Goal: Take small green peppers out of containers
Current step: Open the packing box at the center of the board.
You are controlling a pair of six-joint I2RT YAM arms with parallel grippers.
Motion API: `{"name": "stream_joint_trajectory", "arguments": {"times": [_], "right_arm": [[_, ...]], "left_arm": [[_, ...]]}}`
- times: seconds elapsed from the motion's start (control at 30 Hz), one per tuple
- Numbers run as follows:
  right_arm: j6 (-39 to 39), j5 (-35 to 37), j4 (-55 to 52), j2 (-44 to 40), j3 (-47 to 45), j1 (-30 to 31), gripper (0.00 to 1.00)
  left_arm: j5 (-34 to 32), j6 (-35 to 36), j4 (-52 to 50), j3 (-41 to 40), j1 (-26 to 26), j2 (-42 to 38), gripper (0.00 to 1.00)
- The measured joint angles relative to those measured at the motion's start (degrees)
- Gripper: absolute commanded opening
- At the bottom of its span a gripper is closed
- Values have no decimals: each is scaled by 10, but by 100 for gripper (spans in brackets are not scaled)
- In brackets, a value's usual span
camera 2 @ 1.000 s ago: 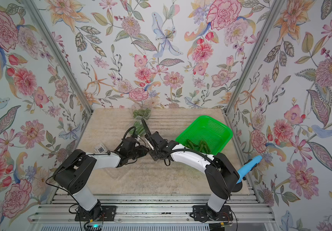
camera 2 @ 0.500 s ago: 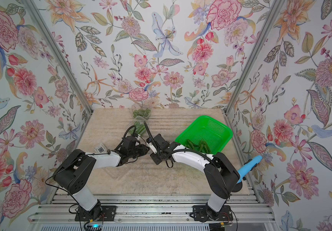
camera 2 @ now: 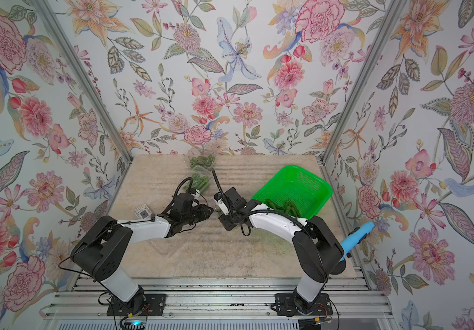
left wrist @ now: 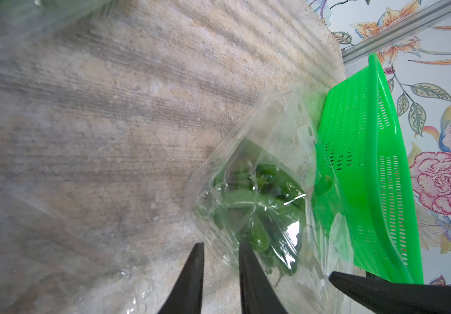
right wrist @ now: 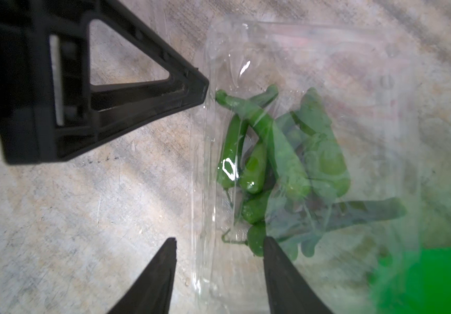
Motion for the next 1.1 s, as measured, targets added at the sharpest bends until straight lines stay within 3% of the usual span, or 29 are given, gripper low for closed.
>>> {"name": "stream_joint_trajectory", "arguments": {"times": [0.6, 0.97, 1.1], "right_arm": [[-39, 50, -1, 1, 7, 29, 67], [-69, 179, -1, 32, 36, 53, 65], [-85, 242, -1, 48, 46, 58, 59]], "left_arm": [[-1, -21, 30, -29, 3, -46, 27], [-17, -25, 30, -63, 5, -106, 28], [-17, -26, 31, -73, 5, -106, 28]]}}
